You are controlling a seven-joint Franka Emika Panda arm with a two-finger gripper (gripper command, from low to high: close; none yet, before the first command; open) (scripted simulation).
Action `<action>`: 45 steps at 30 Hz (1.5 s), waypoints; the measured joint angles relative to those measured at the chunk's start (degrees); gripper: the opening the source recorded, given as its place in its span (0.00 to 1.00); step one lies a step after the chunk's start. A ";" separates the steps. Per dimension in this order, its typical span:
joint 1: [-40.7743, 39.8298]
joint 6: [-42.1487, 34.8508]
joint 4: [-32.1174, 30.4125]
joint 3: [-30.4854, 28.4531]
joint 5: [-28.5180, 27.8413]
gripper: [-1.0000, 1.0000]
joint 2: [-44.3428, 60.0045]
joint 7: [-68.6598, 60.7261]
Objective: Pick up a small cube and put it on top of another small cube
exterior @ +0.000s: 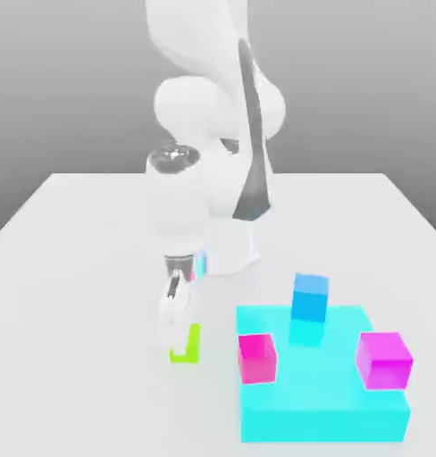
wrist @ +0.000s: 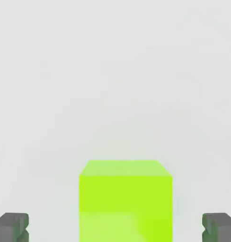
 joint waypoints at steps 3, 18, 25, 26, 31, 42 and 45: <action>2.90 2.56 0.48 -2.56 0.54 0.00 3.08 -0.12; -2.07 -11.49 -2.74 4.42 6.93 0.00 -14.33 -4.56; 7.57 -25.88 -1.56 11.22 15.28 0.00 -28.00 6.09; 9.02 -27.96 -1.32 12.36 16.31 0.00 -29.92 8.02; 16.18 -38.08 -0.22 18.11 20.87 0.00 -39.20 18.19; 20.63 -29.51 -1.88 25.81 24.50 1.00 -32.19 27.26; 20.63 -29.51 -1.88 25.81 24.50 1.00 -32.19 27.26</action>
